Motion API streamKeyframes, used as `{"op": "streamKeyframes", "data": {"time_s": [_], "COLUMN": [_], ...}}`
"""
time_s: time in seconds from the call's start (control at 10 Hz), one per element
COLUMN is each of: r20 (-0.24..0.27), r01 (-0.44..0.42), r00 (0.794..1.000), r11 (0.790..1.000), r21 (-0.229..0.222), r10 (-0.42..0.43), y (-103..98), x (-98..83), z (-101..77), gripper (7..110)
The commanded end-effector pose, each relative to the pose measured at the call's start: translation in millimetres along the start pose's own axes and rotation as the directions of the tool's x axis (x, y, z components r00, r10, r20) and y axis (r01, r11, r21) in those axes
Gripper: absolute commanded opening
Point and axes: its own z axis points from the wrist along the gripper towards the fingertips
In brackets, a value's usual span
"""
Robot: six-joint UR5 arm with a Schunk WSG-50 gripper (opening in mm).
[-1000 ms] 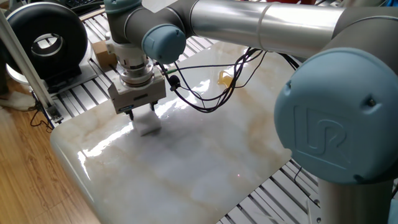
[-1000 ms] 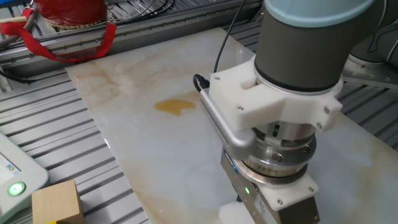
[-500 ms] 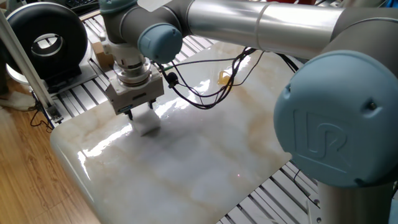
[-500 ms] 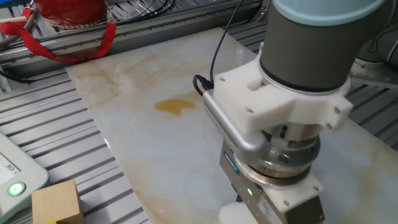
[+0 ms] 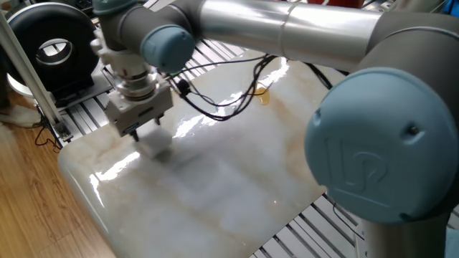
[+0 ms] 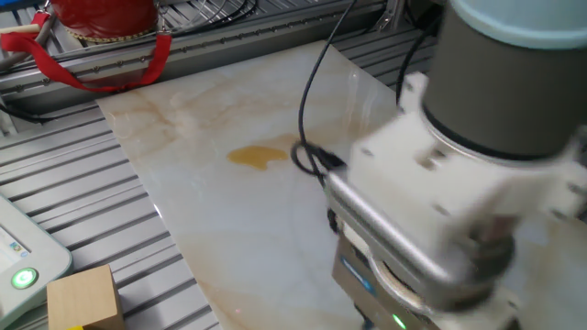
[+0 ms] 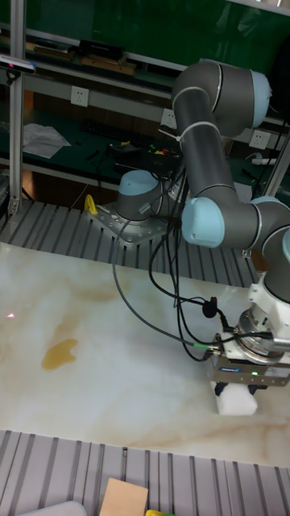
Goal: Clean the tabletop with a sponge
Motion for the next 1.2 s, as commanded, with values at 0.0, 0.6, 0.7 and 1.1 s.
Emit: {"op": "streamKeyframes", "data": {"time_s": [0.0, 0.6, 0.7, 1.1], "r20": [-0.004, -0.041, -0.040, -0.022], "r01": [0.034, 0.029, 0.026, 0.053], "r00": [0.999, 0.999, 0.999, 0.998], "r11": [0.999, 0.998, 0.999, 0.999], "r21": [-0.018, 0.057, 0.048, -0.011], "r10": [-0.034, -0.027, -0.024, -0.053], "y": [31.2, -0.9, 0.6, 18.8], "x": [-5.5, 0.0, -0.3, -5.6], "z": [0.1, -2.9, -2.9, -1.7], "gripper": [7, 7, 7, 7]}}
